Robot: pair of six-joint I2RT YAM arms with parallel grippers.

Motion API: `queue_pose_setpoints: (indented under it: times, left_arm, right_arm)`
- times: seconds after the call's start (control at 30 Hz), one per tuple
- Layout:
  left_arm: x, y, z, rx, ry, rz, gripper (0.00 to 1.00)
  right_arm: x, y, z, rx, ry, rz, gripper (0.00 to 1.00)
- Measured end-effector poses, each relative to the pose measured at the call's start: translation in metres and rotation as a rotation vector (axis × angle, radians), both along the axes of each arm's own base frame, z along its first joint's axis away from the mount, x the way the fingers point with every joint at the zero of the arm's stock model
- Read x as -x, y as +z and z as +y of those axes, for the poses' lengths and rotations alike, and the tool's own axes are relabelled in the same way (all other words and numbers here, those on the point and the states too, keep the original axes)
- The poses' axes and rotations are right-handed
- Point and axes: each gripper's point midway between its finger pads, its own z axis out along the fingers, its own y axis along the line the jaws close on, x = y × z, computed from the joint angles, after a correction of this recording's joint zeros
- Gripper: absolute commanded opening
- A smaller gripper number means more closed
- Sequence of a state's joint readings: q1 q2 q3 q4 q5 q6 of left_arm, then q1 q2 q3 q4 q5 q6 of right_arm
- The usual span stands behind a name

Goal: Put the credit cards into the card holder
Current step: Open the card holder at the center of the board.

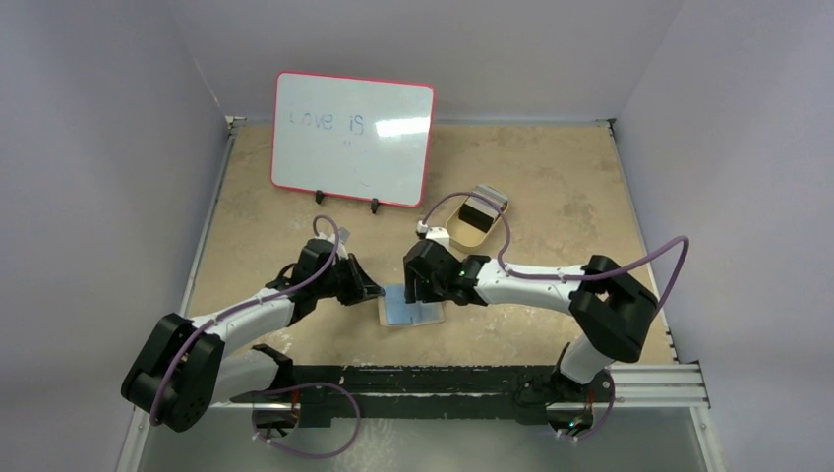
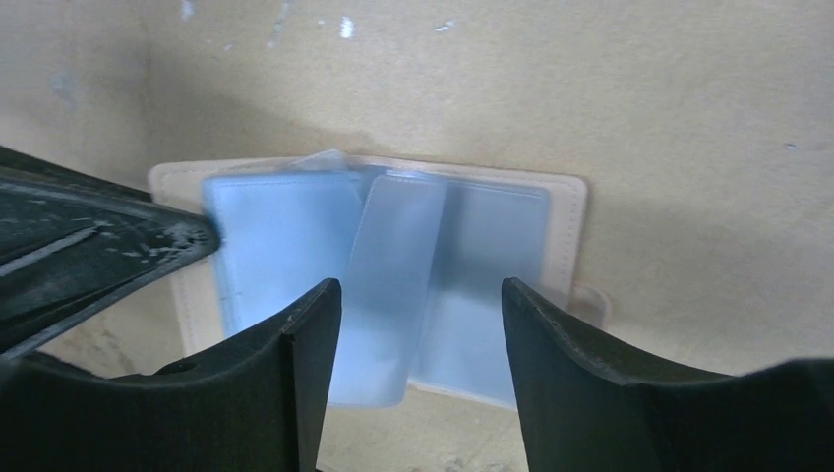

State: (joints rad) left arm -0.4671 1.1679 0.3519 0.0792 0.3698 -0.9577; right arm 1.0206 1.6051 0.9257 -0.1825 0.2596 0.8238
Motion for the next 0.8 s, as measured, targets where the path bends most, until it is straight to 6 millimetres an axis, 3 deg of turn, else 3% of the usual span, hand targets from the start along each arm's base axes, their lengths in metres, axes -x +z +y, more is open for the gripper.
queue_pose_setpoints:
  times: [0.23, 0.53, 0.8]
  left_arm:
    - [0.0, 0.0, 0.0, 0.0, 0.001, 0.0, 0.01]
    - [-0.004, 0.01, -0.001, 0.019, 0.014, -0.025, 0.29]
    - [-0.009, 0.017, -0.004, 0.043, 0.022, -0.051, 0.34]
  right_arm:
    - [0.004, 0.008, 0.033, -0.143, 0.084, 0.013, 0.61]
    - [0.026, 0.01, 0.061, -0.325, 0.232, 0.049, 0.51]
    - [0.03, 0.011, 0.07, -0.373, 0.276, 0.053, 0.47]
